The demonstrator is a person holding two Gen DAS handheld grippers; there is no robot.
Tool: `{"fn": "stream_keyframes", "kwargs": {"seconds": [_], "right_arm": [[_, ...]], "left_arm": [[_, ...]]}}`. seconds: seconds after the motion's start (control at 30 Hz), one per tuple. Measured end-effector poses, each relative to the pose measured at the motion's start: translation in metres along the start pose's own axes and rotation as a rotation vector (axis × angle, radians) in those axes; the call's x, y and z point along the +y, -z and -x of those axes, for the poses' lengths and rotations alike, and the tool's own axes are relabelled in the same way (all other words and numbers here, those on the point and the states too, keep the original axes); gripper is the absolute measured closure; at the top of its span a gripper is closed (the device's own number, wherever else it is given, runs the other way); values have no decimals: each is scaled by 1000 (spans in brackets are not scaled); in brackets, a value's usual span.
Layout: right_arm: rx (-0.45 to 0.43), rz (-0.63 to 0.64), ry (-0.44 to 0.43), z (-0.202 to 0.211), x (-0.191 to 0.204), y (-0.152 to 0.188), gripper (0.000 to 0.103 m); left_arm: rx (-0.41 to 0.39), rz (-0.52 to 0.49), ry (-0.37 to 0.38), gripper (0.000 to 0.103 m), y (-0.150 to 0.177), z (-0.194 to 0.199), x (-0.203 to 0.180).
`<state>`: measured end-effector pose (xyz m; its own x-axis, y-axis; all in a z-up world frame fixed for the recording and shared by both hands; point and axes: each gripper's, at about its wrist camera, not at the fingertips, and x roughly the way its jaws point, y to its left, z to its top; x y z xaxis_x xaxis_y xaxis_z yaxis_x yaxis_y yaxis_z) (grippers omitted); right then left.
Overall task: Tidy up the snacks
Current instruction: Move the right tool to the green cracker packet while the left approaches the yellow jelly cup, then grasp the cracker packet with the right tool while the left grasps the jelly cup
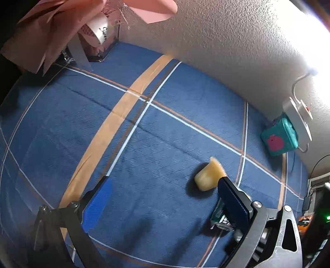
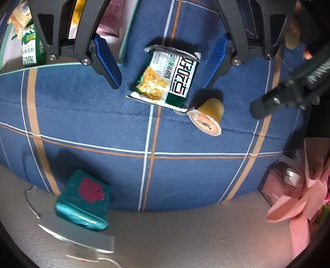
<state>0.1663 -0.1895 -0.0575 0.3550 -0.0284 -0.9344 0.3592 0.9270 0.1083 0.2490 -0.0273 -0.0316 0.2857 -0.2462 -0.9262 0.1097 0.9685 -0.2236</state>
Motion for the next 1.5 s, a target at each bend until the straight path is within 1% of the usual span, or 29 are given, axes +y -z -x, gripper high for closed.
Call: {"fn": "stream_keyframes", "kwargs": {"seconds": [0.03, 0.07, 0.1, 0.2, 0.23, 0.3, 0.4, 0.43, 0.53, 0.67, 0.77, 0.87, 1.0, 1.07, 1.13, 1.4, 1.5], "right_arm": [[9, 5, 5, -4, 2, -1, 25], [16, 6, 5, -7, 3, -2, 26], [26, 7, 5, -12, 4, -4, 27], [47, 10, 22, -22, 4, -7, 35], [48, 7, 20, -24, 3, -8, 39], [42, -6, 26, -26, -2, -10, 44], [29, -17, 38, -26, -10, -15, 46], [26, -20, 41, -26, -12, -16, 47], [22, -37, 31, -27, -20, -20, 47], [13, -32, 40, -28, -27, -25, 47], [10, -30, 33, -25, -26, -25, 47], [7, -28, 28, -25, -26, -24, 47], [4, -19, 34, -26, -26, -24, 47], [3, -15, 40, -25, -26, -22, 47], [4, -6, 50, -25, -23, -22, 47], [2, 25, 75, -29, -7, -19, 49], [11, 36, 69, -27, 0, -13, 50]], "left_arm": [[4, 3, 9, 8, -2, -2, -2], [10, 9, 21, 11, -3, -4, -3], [18, 14, 31, 11, -4, -5, -5], [29, 6, 44, 11, -6, -11, -11], [32, 4, 51, 11, -6, -13, -13], [42, 6, 74, 11, -7, -17, -16], [64, 27, 116, 14, -9, -25, -20], [68, 32, 123, 18, -10, -27, -21], [81, 37, 131, 23, -12, -34, -28], [99, 42, 147, 37, -10, -42, -36], [121, 50, 159, 46, -8, -51, -40], [136, 72, 176, 51, -6, -58, -40], [129, 94, 182, 54, -5, -62, -41], [124, 102, 180, 60, -5, -59, -37], [116, 104, 161, 64, -6, -55, -31], [105, 124, 132, 65, -6, -45, -12], [96, 137, 116, 65, -1, -41, -3]]}}
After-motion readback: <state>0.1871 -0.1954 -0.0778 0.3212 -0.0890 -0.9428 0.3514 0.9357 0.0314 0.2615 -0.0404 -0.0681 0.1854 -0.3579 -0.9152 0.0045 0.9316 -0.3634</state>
